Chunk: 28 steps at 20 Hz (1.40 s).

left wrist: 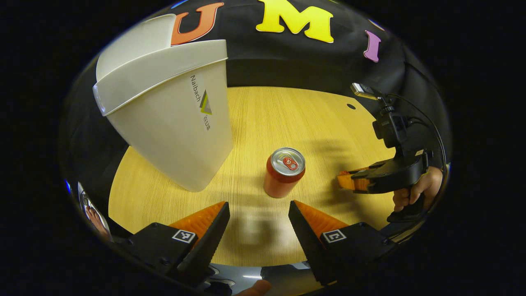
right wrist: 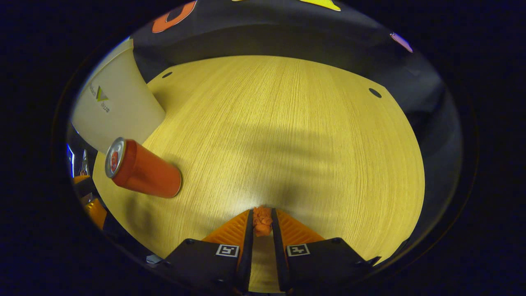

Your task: Press the lid of the desktop garbage bin to open it, pick up the crumpled paper on the desktop and throw it into the bin, then pick up the pop can on the desktop and drop it into the bin, and finally close the garbage bin lid.

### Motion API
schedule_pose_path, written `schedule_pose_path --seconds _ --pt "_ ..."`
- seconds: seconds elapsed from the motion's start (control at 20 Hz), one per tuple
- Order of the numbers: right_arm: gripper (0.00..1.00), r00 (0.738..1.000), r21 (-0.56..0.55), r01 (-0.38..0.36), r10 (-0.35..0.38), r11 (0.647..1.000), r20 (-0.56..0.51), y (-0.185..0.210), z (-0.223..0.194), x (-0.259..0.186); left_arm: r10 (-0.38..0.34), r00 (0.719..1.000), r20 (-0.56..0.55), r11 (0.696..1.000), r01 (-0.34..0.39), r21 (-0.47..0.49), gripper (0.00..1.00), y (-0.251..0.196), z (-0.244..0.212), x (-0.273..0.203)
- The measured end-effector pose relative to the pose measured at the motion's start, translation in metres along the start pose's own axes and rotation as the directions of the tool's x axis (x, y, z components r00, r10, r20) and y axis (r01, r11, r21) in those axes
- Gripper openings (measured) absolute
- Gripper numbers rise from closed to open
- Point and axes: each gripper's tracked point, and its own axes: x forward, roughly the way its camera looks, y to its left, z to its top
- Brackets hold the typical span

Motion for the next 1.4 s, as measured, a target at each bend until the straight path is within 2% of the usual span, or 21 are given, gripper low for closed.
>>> schedule_pose_path --seconds 0.15,0.3,0.35,0.4,0.5,0.65,0.7,0.75,0.85,0.95,1.1,1.4 --pt "0.28 0.996 0.014 0.011 -0.012 1.0 0.083 -0.01 0.027 -0.035 0.005 1.0 0.019 1.0 -0.005 0.005 0.96 -0.003 -0.001 -0.003" --pt "0.27 0.984 0.039 0.009 -0.016 0.999 0.179 -0.015 0.073 -0.074 0.004 0.999 0.033 1.0 -0.005 0.011 0.96 -0.008 -0.003 -0.005" --pt "0.27 0.977 0.045 0.006 -0.016 0.999 0.213 -0.015 0.088 -0.084 0.005 0.999 0.038 1.0 -0.005 0.014 1.0 -0.01 -0.003 -0.006" --pt "0.27 0.97 0.05 0.001 -0.013 0.999 0.244 -0.014 0.107 -0.097 0.001 0.999 0.043 1.0 -0.002 0.016 0.96 -0.012 -0.002 -0.006" --pt "0.27 0.953 0.06 -0.014 -0.004 0.998 0.303 -0.014 0.139 -0.119 -0.006 0.999 0.052 1.0 0.005 0.02 0.96 -0.015 -0.002 -0.007" --pt "0.27 0.922 0.037 0.014 -0.028 0.999 0.386 -0.025 0.189 -0.144 -0.015 0.999 0.041 1.0 0.014 0.015 0.96 -0.019 -0.004 -0.009" --pt "0.27 0.911 0.037 0.015 -0.029 0.999 0.411 -0.026 0.206 -0.153 -0.017 0.999 0.044 1.0 0.016 0.016 1.0 -0.02 -0.003 -0.01" --pt "0.27 0.899 0.034 0.016 -0.029 0.999 0.436 -0.026 0.221 -0.161 -0.018 0.999 0.051 1.0 0.017 0.019 0.96 -0.02 -0.003 -0.011" --pt "0.27 0.872 0.012 0.014 -0.018 1.0 0.489 -0.017 0.252 -0.176 -0.023 0.998 0.059 1.0 0.022 0.02 0.96 -0.019 -0.001 -0.013" --pt "0.27 0.851 -0.016 0.008 0.001 1.0 0.524 0.0 0.278 -0.186 -0.024 0.998 0.058 1.0 0.023 0.016 0.96 -0.017 -0.001 -0.014" --pt "0.27 0.834 -0.065 -0.031 0.061 0.997 0.549 0.046 0.304 -0.197 -0.028 0.997 0.073 0.999 0.027 0.017 0.96 -0.013 0.003 -0.018" --pt "0.27 0.784 -0.225 -0.119 0.231 0.967 0.577 0.17 0.331 -0.217 -0.031 0.992 0.125 0.999 0.033 -0.016 0.96 0.004 0.014 -0.03"
